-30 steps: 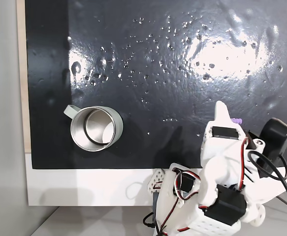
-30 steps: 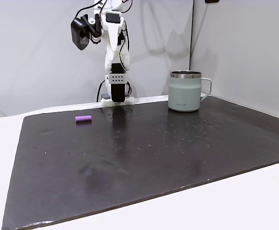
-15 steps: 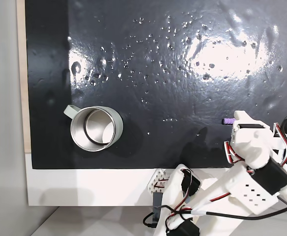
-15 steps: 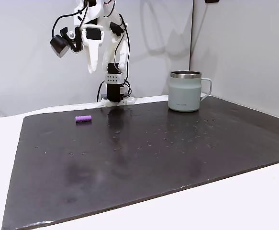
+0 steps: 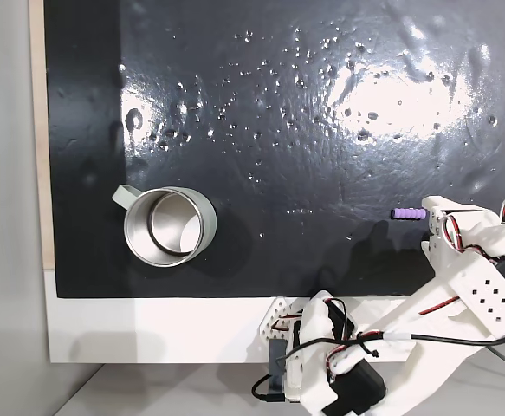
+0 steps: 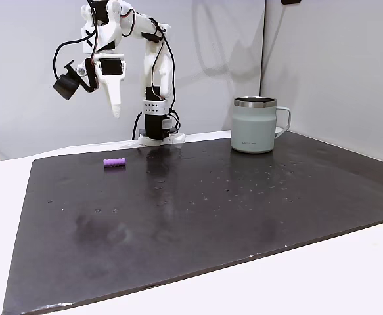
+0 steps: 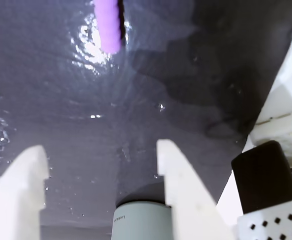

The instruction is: Grasp a pengrip and put it in the cup.

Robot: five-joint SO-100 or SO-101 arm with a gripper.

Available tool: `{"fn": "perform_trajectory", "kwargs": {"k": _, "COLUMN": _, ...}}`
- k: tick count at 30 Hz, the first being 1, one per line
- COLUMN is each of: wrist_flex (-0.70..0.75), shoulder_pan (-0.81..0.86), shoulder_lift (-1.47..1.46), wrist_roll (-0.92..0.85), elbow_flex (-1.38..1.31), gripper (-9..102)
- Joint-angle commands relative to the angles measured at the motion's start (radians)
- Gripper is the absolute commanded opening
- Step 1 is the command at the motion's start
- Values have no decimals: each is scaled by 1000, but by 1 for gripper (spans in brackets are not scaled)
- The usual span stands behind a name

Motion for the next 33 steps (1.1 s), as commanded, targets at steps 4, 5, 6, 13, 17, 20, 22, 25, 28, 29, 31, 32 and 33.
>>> {"fn": "perform_trajectory", "kwargs": {"k": 4, "wrist_flex": -63, "shoulder_pan": 3, "shoulder_lift": -61, "wrist_roll": 0, "elbow_flex": -28, "gripper": 22}}
{"fn": "perform_trajectory", "kwargs": {"k": 5, "wrist_flex": -67, "shoulder_pan": 3, "shoulder_lift": -74, "wrist_roll": 0, "elbow_flex": -28, "gripper": 22}}
{"fn": "perform_trajectory", "kwargs": {"k": 6, "wrist_flex": -75, "shoulder_pan": 3, "shoulder_lift": -86, "wrist_roll": 0, "elbow_flex": -23, "gripper": 22}}
{"fn": "perform_trajectory", "kwargs": {"k": 13, "wrist_flex": -215, "shoulder_pan": 12, "shoulder_lift": -110, "wrist_roll": 3, "elbow_flex": 84, "gripper": 22}}
{"fn": "perform_trajectory", "kwargs": {"k": 17, "wrist_flex": -262, "shoulder_pan": 2, "shoulder_lift": -141, "wrist_roll": 21, "elbow_flex": 112, "gripper": 22}}
{"fn": "perform_trajectory", "kwargs": {"k": 20, "wrist_flex": -273, "shoulder_pan": 2, "shoulder_lift": -172, "wrist_roll": 26, "elbow_flex": 112, "gripper": 21}}
{"fn": "perform_trajectory", "kwargs": {"k": 22, "wrist_flex": -282, "shoulder_pan": 0, "shoulder_lift": -187, "wrist_roll": 28, "elbow_flex": 112, "gripper": 21}}
{"fn": "perform_trajectory", "kwargs": {"k": 25, "wrist_flex": -302, "shoulder_pan": 2, "shoulder_lift": -215, "wrist_roll": 29, "elbow_flex": 112, "gripper": 21}}
{"fn": "perform_trajectory", "kwargs": {"k": 28, "wrist_flex": -327, "shoulder_pan": 3, "shoulder_lift": -256, "wrist_roll": 29, "elbow_flex": 112, "gripper": 21}}
{"fn": "perform_trajectory", "kwargs": {"k": 29, "wrist_flex": -336, "shoulder_pan": 5, "shoulder_lift": -268, "wrist_roll": 29, "elbow_flex": 112, "gripper": 21}}
{"fn": "perform_trajectory", "kwargs": {"k": 31, "wrist_flex": -350, "shoulder_pan": 6, "shoulder_lift": -290, "wrist_roll": 31, "elbow_flex": 112, "gripper": 21}}
{"fn": "perform_trajectory", "kwargs": {"k": 32, "wrist_flex": -357, "shoulder_pan": 6, "shoulder_lift": -299, "wrist_roll": 31, "elbow_flex": 112, "gripper": 21}}
{"fn": "perform_trajectory", "kwargs": {"k": 33, "wrist_flex": -365, "shoulder_pan": 5, "shoulder_lift": -305, "wrist_roll": 32, "elbow_flex": 112, "gripper": 21}}
